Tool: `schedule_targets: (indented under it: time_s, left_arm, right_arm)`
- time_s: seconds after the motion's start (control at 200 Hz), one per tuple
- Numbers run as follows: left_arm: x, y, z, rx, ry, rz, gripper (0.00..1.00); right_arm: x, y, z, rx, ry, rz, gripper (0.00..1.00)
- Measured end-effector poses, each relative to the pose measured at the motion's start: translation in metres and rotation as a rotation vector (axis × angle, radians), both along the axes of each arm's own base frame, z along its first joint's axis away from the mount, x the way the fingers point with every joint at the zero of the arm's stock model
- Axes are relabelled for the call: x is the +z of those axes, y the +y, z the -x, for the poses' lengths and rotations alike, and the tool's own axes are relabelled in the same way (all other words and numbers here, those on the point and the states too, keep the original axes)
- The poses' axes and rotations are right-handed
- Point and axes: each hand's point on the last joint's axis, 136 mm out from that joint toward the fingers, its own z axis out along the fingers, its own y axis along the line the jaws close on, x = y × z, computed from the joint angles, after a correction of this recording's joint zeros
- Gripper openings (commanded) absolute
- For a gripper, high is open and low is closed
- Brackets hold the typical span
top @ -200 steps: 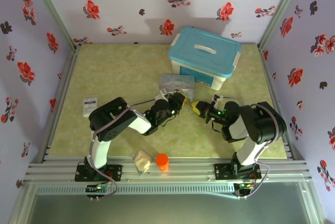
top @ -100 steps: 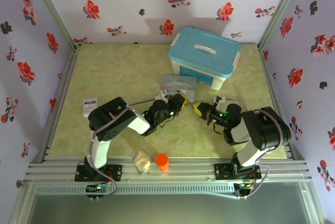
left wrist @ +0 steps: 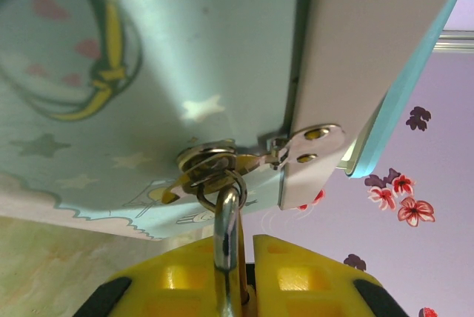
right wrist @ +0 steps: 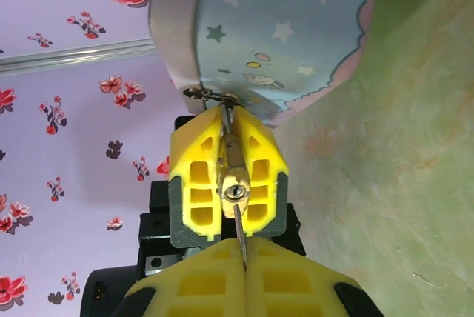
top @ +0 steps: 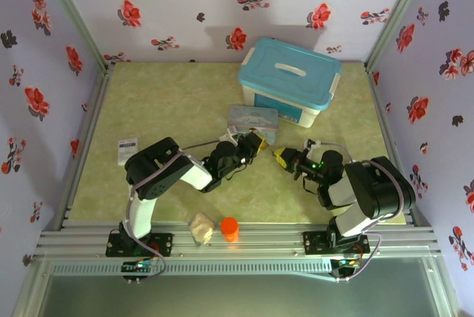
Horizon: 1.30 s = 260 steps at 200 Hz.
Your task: Unlock the padlock with the key
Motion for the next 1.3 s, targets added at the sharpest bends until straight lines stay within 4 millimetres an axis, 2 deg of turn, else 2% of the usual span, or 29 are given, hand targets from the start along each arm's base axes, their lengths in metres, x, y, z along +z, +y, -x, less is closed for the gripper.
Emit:
schedule_targets:
  time_s: [0.185,0.32,0.705,0.975,1.3]
  left_arm:
    - [0.000,0.000,0.000,0.000,0.000,0.001,0.00]
    - [0.003,-0.002,-0.001,-0.001,-0.004,0.006,0.00]
    - [0.002,-0.002,-0.001,0.000,0.000,0.008,0.00]
    - [-0.001,0.001,0.000,0.000,0.006,0.001,0.00]
    - [-0.001,0.000,0.000,-0.004,0.008,0.003,0.00]
  right_arm:
    - [0.008,0.013,-0.001,0.034,-0.026,-0.006,0.00]
    - [0.006,0.016,-0.003,0.033,-0.022,-0.002,0.00]
    - [0.002,0.015,-0.004,0.028,-0.019,0.003,0.00]
    - [-0.002,0.003,-0.009,-0.012,-0.007,0.010,0.00]
    - [-0.005,0.003,-0.006,-0.010,0.003,0.016,0.00]
